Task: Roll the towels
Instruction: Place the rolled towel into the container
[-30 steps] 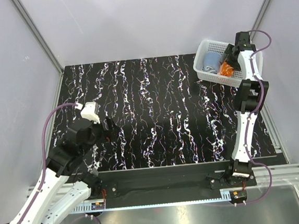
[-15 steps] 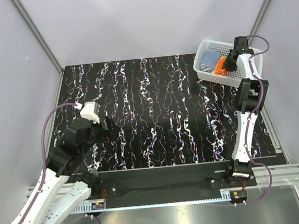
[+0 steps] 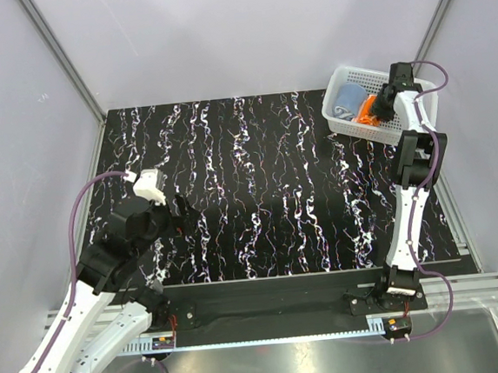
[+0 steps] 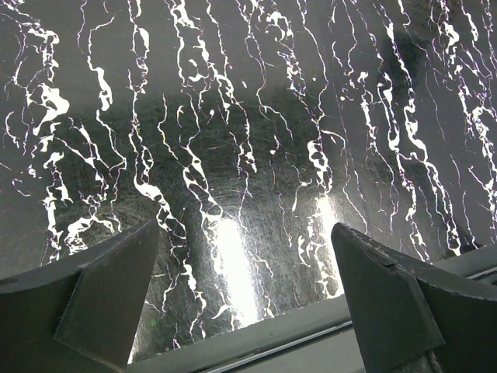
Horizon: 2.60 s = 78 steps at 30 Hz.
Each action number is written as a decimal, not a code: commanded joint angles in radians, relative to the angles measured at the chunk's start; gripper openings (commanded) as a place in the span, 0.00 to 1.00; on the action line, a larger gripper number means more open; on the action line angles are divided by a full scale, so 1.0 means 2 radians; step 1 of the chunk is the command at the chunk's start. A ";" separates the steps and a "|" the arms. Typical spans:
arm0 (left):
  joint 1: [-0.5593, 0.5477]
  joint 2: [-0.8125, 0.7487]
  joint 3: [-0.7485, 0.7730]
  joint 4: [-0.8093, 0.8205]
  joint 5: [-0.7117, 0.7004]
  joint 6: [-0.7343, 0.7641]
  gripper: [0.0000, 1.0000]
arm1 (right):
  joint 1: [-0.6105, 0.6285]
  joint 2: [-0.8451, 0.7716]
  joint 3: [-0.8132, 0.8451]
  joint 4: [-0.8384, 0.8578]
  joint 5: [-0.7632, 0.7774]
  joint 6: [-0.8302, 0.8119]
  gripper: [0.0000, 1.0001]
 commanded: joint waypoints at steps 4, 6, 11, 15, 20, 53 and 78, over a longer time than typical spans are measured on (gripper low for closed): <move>0.003 -0.009 -0.002 0.022 0.011 0.011 0.99 | 0.001 -0.052 0.014 -0.015 0.015 -0.017 0.43; 0.003 -0.011 -0.002 0.023 0.011 0.011 0.99 | 0.001 -0.060 0.013 -0.017 0.013 -0.016 0.43; 0.004 -0.013 -0.003 0.024 0.013 0.013 0.99 | 0.001 -0.098 -0.004 -0.010 -0.004 -0.010 0.46; 0.003 -0.014 -0.002 0.023 0.013 0.013 0.99 | 0.002 -0.129 -0.023 -0.013 -0.013 -0.004 0.50; 0.004 -0.019 -0.002 0.024 0.010 0.013 0.99 | 0.004 -0.197 -0.064 -0.015 -0.026 -0.004 0.50; 0.004 -0.067 -0.090 0.159 -0.245 0.031 0.99 | 0.075 -0.845 -0.718 0.137 -0.116 0.057 1.00; 0.115 0.184 -0.403 0.922 -0.280 0.162 0.98 | 0.076 -0.917 -0.817 0.201 -0.122 0.061 1.00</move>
